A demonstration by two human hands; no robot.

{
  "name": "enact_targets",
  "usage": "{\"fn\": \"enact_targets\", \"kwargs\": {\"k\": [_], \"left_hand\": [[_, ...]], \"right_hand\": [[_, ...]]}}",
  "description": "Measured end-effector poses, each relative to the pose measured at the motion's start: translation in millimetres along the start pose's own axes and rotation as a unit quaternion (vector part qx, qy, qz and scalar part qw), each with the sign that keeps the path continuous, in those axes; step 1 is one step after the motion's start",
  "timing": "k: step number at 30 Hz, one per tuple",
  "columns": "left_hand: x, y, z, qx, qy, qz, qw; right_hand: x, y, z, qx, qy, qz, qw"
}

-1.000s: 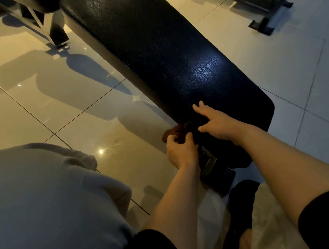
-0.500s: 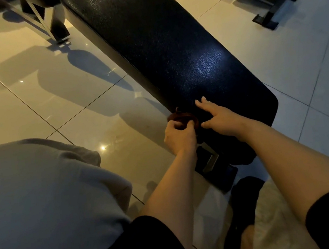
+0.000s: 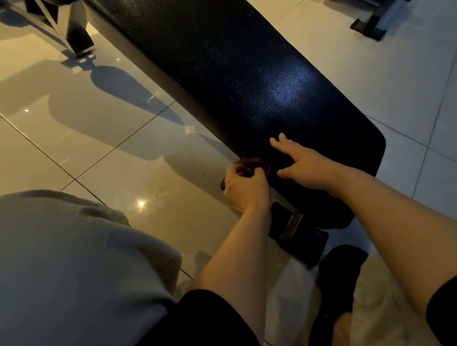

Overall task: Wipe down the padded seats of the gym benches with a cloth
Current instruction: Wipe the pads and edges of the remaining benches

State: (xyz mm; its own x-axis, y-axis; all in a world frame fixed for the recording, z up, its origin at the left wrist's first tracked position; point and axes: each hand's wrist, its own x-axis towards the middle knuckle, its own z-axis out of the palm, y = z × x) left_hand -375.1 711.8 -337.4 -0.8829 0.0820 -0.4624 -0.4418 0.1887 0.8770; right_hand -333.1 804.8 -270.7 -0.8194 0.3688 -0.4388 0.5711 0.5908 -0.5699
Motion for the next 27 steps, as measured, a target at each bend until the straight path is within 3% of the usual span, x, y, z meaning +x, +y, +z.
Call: {"fn": "enact_targets", "kwargs": {"k": [3, 9, 17, 22, 27], "left_hand": [[-18.3, -24.0, 4.8, -0.037, -0.067, -0.055, 0.996], [-7.1, 1.8, 1.7, -0.083, 0.054, 0.025, 0.995], [-4.6, -0.2, 2.7, -0.024, 0.008, 0.045, 0.999], [-14.9, -20.8, 2.6, 0.025, -0.102, 0.022, 0.994], [4.0, 8.6, -4.6, -0.115, 0.037, 0.015, 0.993]], "right_hand": [[-0.8, -0.5, 0.0, 0.011, 0.003, 0.003, 1.000], [1.0, -0.4, 1.4, 0.006, 0.004, 0.000, 1.000], [2.4, 2.6, -0.7, -0.002, -0.002, 0.001, 1.000], [2.9, 1.2, -1.0, 0.005, 0.002, 0.009, 1.000], [0.8, -1.2, -1.4, 0.009, 0.004, 0.011, 1.000]]}}
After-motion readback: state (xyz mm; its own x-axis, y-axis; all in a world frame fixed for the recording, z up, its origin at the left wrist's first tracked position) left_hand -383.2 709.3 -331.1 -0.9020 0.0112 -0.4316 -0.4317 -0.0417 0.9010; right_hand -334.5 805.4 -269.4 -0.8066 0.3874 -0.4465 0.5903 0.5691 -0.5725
